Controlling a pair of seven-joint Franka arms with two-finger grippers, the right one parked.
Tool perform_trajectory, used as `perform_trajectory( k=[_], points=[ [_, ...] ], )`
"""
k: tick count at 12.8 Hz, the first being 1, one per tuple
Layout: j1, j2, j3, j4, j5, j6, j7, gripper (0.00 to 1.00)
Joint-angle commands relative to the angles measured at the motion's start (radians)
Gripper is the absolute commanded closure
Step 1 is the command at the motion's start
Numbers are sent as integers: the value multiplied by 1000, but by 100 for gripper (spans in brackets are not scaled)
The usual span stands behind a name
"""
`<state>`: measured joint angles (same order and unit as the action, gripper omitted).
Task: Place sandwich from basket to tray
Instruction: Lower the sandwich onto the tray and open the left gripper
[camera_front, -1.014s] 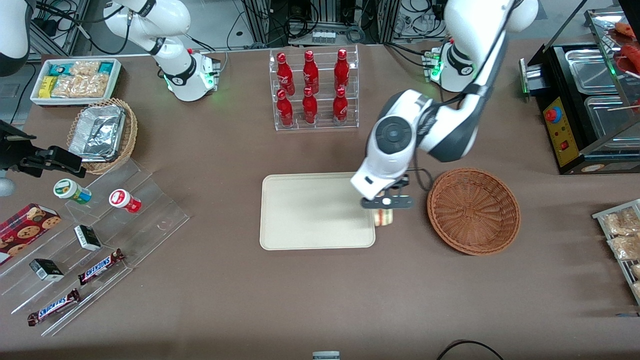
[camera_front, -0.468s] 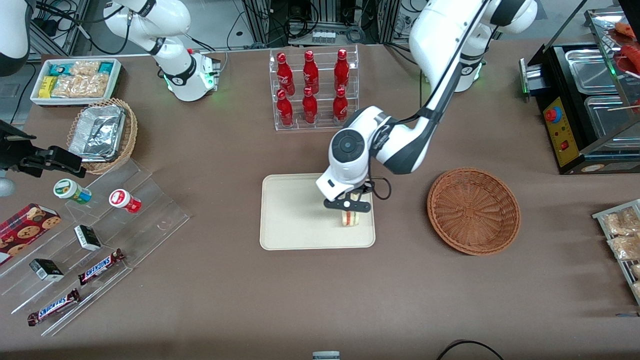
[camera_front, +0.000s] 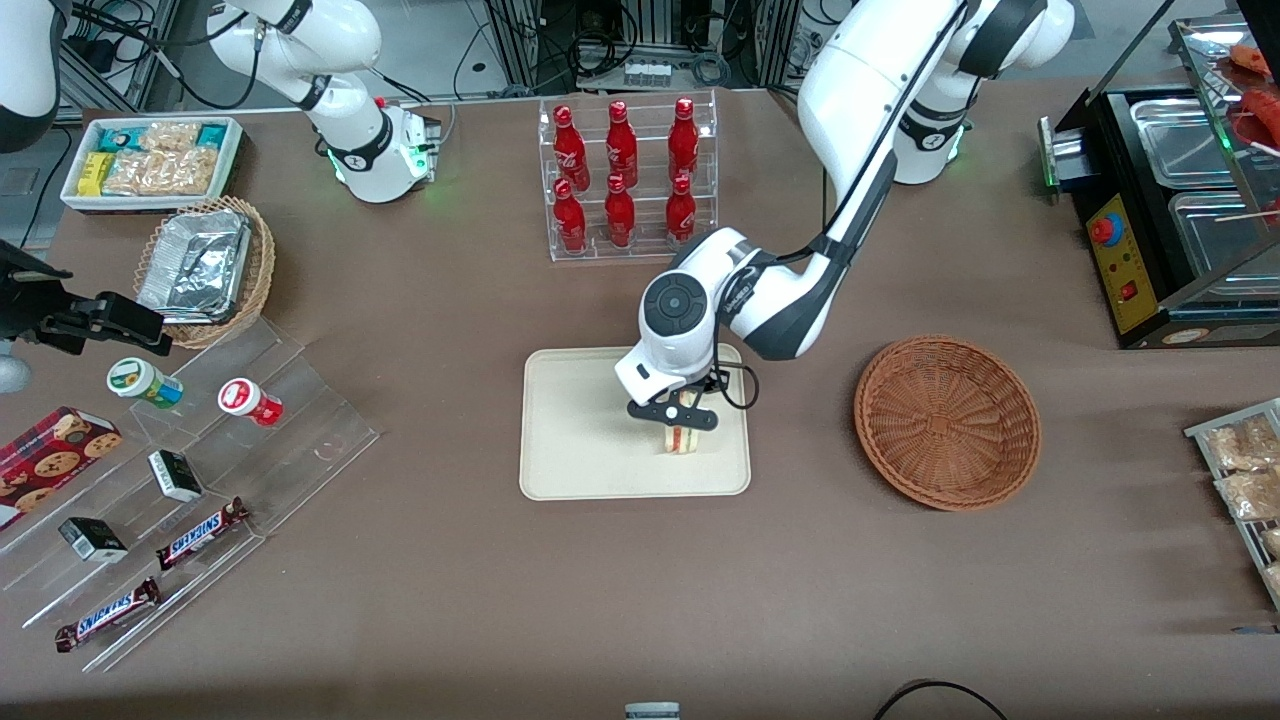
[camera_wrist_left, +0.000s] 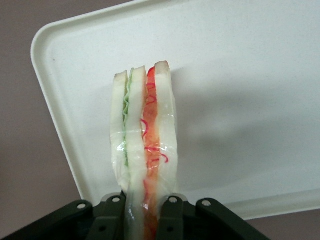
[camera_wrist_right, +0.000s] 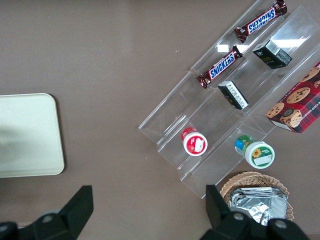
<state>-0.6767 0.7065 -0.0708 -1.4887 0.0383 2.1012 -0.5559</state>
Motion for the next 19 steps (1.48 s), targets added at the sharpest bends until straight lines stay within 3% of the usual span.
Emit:
perform_trajectory(
  k=[1,4,5,6,15,19],
  points=[
    [-6,48,3,36,3,11,1,100],
    [-4,60,3,34,3,33,-1,100],
    [-3,65,3,34,3,39,-1,64],
    [-3,65,3,34,3,39,1,1],
    [8,-2,16,67,20,-27,-35,0],
    [9,-93,90,79,9,-59,-21,0]
  ],
)
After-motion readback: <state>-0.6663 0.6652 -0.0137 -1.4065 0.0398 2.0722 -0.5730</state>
